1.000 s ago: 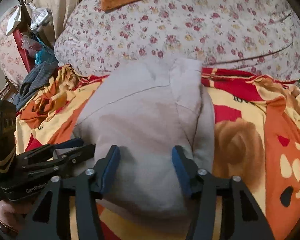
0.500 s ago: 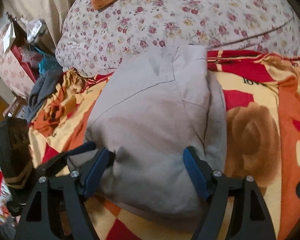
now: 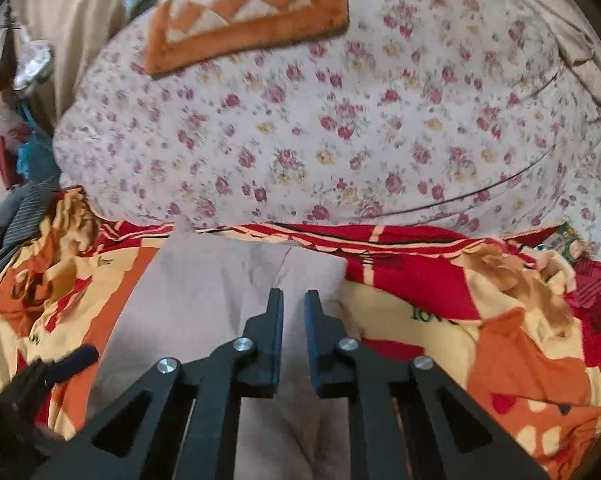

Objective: Fold large clothes

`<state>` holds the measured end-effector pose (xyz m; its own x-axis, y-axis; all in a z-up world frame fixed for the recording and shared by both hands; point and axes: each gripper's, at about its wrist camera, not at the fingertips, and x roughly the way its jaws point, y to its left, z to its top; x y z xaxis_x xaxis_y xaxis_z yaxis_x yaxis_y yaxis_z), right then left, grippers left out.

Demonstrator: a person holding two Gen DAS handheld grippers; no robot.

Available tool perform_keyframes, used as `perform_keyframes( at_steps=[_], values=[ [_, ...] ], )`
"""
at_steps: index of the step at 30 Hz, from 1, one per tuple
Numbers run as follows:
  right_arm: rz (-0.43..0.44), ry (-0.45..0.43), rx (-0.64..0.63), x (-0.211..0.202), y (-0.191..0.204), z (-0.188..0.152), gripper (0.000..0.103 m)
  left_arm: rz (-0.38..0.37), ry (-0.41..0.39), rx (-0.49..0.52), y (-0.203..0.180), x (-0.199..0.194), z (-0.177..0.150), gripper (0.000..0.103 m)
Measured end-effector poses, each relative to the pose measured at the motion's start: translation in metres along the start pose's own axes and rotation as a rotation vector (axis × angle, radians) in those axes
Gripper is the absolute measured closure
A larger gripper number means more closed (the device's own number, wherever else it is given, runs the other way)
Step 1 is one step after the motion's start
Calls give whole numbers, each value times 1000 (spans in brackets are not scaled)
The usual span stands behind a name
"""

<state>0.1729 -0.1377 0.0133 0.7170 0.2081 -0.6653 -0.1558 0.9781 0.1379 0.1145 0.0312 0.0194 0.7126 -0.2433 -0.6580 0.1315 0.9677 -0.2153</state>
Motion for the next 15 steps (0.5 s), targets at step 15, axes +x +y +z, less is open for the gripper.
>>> perform_keyframes(
  at_steps=[15],
  values=[
    [-20, 194, 48, 98, -7, -5, 90, 15, 45, -17, 2, 14, -14, 17]
  ],
)
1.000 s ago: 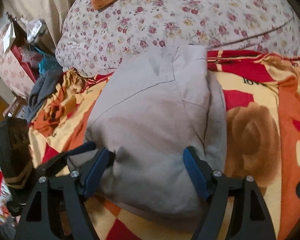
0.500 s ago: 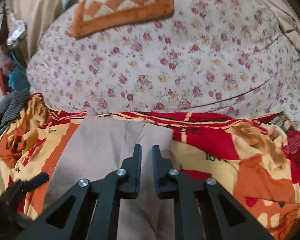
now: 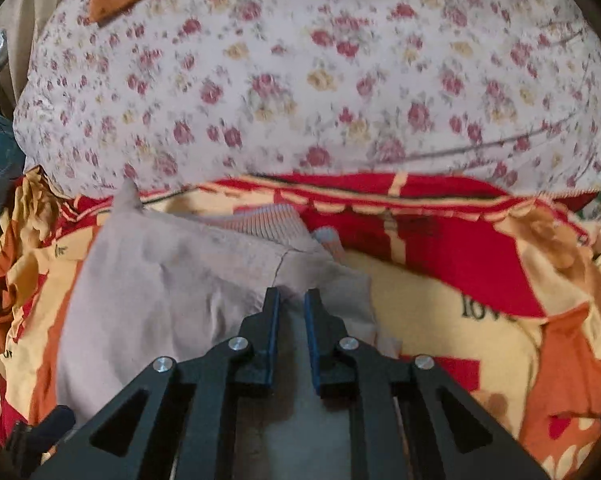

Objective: Fold large clothes

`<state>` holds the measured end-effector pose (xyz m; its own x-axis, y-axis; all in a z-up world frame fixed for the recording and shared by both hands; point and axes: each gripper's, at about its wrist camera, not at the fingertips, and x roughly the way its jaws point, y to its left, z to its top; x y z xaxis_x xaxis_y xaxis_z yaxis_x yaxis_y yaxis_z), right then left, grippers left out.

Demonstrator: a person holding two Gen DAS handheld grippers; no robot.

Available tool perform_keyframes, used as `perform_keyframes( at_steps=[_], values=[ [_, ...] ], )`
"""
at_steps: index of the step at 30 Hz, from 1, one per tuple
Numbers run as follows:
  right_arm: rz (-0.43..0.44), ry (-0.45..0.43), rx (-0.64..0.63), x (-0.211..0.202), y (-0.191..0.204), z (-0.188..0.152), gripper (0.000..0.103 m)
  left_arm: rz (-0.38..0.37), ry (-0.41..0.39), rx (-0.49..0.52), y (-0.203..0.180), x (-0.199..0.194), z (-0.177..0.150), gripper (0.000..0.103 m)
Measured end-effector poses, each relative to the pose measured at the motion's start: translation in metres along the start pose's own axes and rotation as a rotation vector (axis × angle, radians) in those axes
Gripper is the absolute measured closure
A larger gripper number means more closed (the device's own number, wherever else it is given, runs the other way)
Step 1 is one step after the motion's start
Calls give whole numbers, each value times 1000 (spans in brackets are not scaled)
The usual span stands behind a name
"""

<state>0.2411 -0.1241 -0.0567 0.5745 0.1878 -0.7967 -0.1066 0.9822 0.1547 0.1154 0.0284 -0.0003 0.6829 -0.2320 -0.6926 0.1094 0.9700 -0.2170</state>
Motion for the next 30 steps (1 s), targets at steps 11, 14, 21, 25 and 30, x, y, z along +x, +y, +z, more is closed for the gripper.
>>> perform_keyframes(
  at_steps=[11, 14, 21, 25, 30],
  values=[
    [44, 56, 10, 13, -6, -3, 88, 30, -4, 2, -3, 0, -2, 15],
    [11, 27, -53, -7, 10, 11, 88, 23, -1, -25, 2, 1, -1, 14],
    [195, -10, -269, -23, 74, 37, 88, 15, 0, -35, 5, 1, -2, 14],
    [111, 132, -299, 25, 76, 31, 87, 21, 2, -21, 3, 2, -3, 14],
    [133, 109, -272, 9, 62, 25, 87, 37, 4, -26, 1, 2, -3, 14]
  ],
)
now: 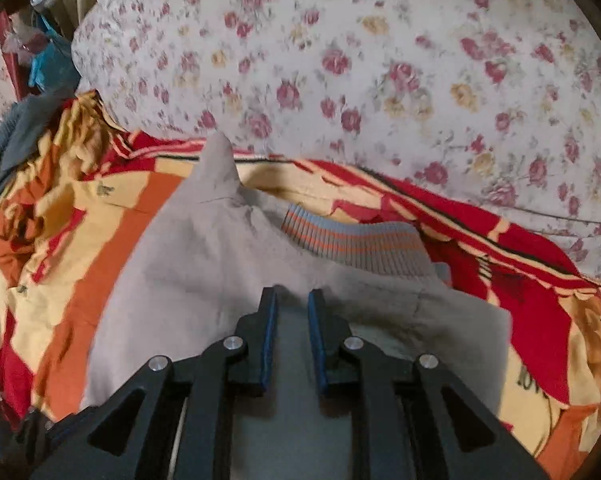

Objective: Fold large clothes

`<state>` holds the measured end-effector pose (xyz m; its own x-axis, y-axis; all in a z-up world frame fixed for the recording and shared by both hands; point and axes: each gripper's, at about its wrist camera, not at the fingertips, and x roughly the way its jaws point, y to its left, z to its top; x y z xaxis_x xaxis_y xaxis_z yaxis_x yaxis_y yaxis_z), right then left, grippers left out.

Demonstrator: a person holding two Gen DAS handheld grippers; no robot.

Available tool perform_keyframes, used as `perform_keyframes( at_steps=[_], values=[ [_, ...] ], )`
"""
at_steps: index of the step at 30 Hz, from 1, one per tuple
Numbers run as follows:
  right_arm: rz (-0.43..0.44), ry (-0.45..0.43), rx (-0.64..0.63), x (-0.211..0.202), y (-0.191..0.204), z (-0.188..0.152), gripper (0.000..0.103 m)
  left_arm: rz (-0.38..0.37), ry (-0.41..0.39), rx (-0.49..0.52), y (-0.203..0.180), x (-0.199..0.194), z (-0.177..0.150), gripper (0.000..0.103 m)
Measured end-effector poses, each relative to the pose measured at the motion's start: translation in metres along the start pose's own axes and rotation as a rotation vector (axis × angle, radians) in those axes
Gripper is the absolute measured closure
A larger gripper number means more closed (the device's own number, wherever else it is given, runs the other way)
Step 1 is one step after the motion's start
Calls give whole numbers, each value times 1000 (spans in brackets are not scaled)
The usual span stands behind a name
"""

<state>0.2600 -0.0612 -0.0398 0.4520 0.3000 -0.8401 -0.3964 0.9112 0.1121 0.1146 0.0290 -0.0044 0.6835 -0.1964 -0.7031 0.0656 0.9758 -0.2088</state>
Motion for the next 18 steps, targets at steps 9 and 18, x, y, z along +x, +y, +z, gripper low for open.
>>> perform_keyframes(
  at_steps=[9, 18],
  values=[
    [-126, -200, 77, -153, -31, -76, 62, -30, 0, 8, 0, -22, -3, 13],
    [-224, -148, 108, -200, -22, -222, 35, 31, 56, 59, -26, -77, -49, 14]
  ],
)
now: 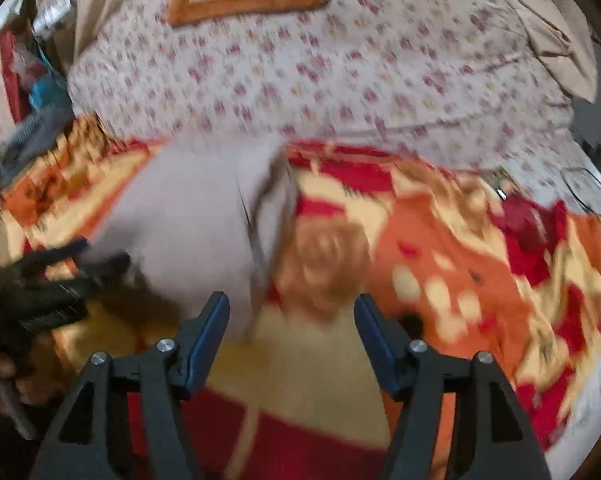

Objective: Fold large clothes

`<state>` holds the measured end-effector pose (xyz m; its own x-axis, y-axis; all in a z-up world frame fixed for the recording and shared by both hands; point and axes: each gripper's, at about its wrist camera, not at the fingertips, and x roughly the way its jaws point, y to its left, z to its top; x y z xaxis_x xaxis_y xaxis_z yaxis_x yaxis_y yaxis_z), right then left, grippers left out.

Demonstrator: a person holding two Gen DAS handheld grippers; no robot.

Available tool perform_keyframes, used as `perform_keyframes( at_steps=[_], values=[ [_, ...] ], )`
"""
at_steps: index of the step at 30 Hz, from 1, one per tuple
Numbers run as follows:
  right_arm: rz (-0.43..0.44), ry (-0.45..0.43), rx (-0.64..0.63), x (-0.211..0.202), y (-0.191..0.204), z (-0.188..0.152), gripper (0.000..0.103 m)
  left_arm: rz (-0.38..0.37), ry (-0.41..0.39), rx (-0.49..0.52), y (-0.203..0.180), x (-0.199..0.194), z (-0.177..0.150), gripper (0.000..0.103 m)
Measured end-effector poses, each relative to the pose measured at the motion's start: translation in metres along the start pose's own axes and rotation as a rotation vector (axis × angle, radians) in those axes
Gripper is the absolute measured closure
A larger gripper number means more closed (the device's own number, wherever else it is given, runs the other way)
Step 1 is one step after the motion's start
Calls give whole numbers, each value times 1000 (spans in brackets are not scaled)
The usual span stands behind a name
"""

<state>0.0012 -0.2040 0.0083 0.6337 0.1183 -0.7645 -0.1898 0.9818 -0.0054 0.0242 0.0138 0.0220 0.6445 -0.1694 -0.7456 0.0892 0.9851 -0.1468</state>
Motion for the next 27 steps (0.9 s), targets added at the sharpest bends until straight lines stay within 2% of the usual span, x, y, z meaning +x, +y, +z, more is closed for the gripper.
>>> perform_keyframes(
  at_steps=[4, 11, 20, 27],
  values=[
    [42, -14, 44, -16, 0, -18, 35, -1, 30, -23, -7, -26, -9, 13],
    [47, -24, 82, -38, 2, -31, 34, 37, -2, -10, -17, -60, -13, 13],
    [40, -62, 62, -64, 8, -33, 34, 112, -26, 0, -24, -78, -24, 13],
    [18, -72, 63, -74, 9, -36, 34, 112, -39, -16, -21, -85, -24, 13]
  ],
)
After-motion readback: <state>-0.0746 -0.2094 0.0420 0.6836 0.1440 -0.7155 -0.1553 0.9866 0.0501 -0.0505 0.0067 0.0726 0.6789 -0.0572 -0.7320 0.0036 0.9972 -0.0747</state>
